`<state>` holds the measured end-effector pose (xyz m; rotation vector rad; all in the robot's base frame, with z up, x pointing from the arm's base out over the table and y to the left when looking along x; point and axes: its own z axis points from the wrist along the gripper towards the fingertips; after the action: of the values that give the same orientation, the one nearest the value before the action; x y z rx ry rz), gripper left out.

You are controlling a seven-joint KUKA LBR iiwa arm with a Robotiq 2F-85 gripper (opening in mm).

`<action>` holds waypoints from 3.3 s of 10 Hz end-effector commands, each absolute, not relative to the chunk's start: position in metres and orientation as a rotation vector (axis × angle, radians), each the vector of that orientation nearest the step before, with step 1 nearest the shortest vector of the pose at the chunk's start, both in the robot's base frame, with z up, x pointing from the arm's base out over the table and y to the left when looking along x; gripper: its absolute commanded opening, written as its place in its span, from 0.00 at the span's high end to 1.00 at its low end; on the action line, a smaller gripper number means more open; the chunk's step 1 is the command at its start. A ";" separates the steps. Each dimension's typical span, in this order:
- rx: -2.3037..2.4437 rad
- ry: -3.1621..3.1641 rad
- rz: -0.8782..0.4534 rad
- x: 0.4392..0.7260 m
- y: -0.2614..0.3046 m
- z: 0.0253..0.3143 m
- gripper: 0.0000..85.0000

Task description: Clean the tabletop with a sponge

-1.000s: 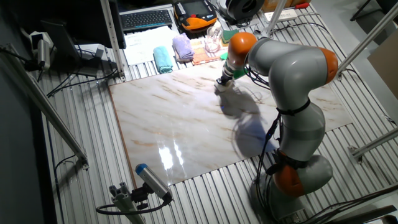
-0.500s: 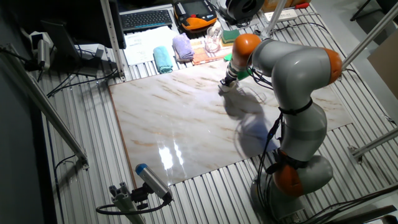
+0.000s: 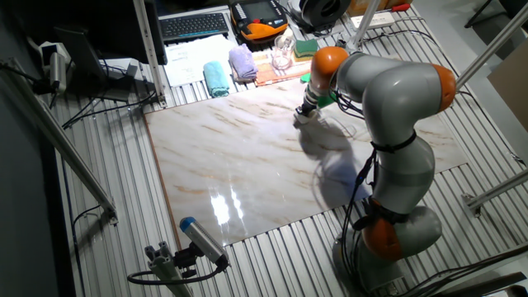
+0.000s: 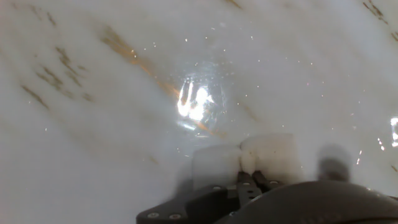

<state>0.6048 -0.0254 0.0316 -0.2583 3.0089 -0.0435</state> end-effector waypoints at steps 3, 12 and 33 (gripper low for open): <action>-0.109 3.065 -0.010 0.610 -0.021 0.029 1.00; 0.106 3.093 -0.012 0.630 0.000 0.044 1.00; 0.342 3.131 0.034 0.633 -0.004 0.042 1.00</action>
<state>0.6333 -0.0046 0.0421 0.3391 3.1297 0.0373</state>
